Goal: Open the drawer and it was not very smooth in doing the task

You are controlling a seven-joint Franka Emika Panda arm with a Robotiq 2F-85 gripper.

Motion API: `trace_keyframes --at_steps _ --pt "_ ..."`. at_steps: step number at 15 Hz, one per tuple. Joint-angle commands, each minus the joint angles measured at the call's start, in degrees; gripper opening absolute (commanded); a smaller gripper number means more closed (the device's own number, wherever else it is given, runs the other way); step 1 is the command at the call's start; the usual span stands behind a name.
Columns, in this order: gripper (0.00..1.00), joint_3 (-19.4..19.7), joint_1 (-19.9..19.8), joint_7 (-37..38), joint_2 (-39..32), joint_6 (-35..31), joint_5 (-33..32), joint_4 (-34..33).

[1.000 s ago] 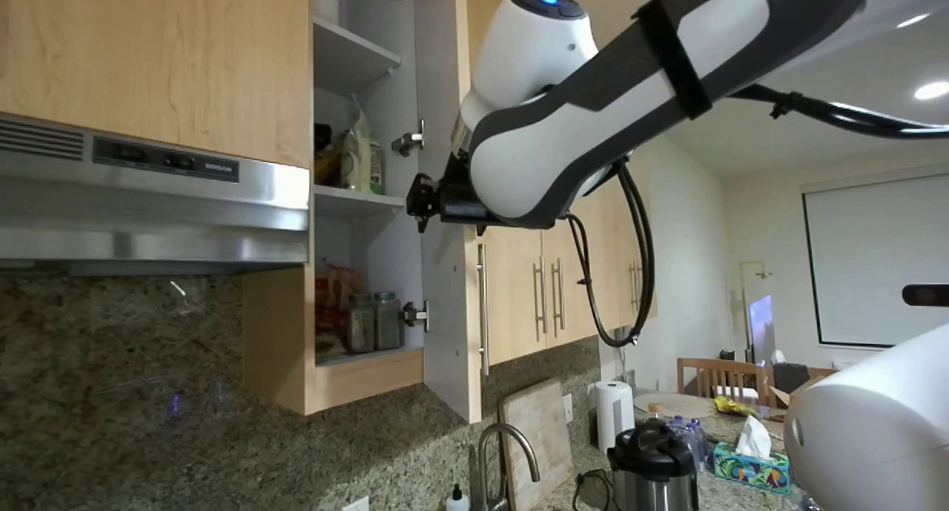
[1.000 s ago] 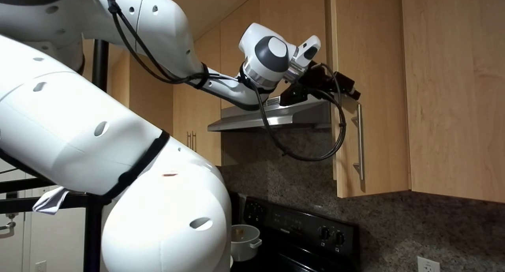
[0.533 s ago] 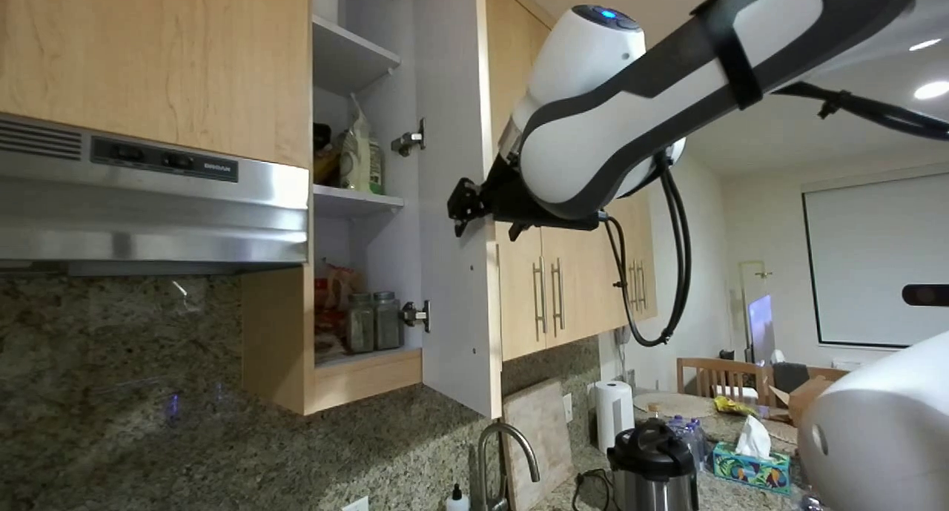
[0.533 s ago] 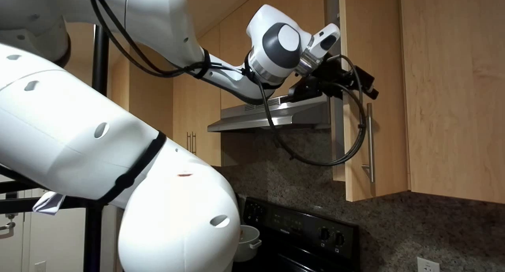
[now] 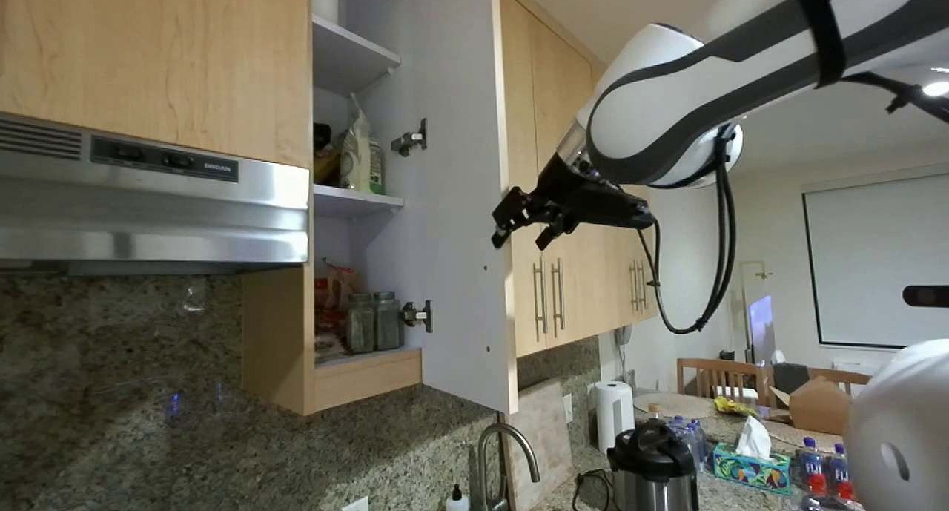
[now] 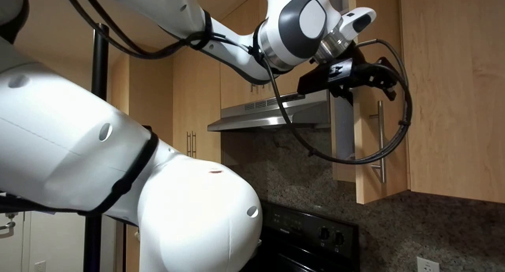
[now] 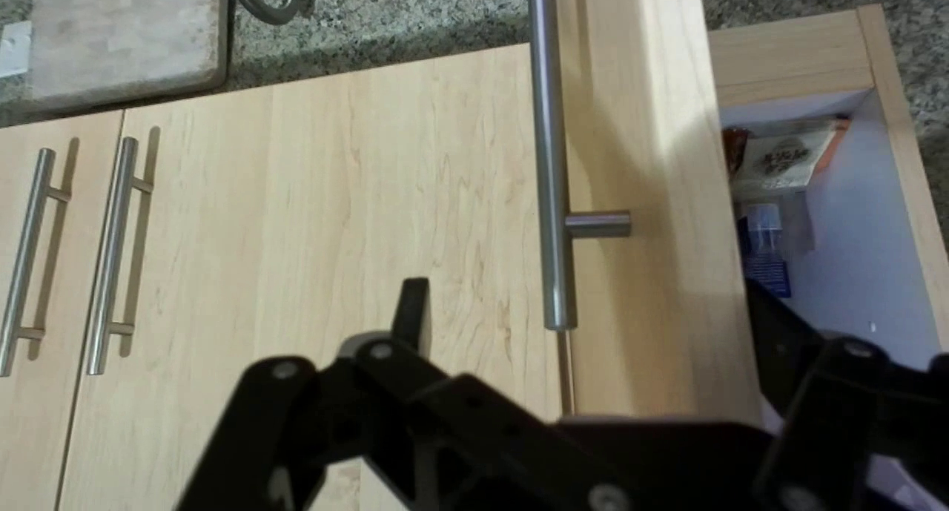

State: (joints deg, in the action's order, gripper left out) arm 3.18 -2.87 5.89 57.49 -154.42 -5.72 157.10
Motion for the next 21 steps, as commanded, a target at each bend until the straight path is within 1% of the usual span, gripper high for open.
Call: trace_keyframes --at_steps 1,3,6,8,10,12,16,17,21 --pt "1.0 5.9 1.3 -9.9 4.6 4.1 0.5 0.9" --pt "1.0 8.8 1.8 -13.7 5.9 5.9 0.5 0.6" --pt "1.0 11.6 1.6 -17.7 7.6 8.1 0.5 0.2" --pt "1.0 12.7 1.5 -19.2 9.0 9.3 0.7 0.4" --pt "1.0 12.6 1.7 -19.7 10.5 12.3 1.0 0.7" --pt "1.0 11.5 2.1 -19.1 11.2 17.1 1.3 1.1" --pt "1.0 6.6 2.1 -15.7 11.2 23.6 1.6 3.6" --pt "1.0 5.4 2.9 -14.9 9.1 25.5 2.2 1.8" --pt "1.0 0.0 5.3 -11.1 5.8 31.2 5.3 2.4"
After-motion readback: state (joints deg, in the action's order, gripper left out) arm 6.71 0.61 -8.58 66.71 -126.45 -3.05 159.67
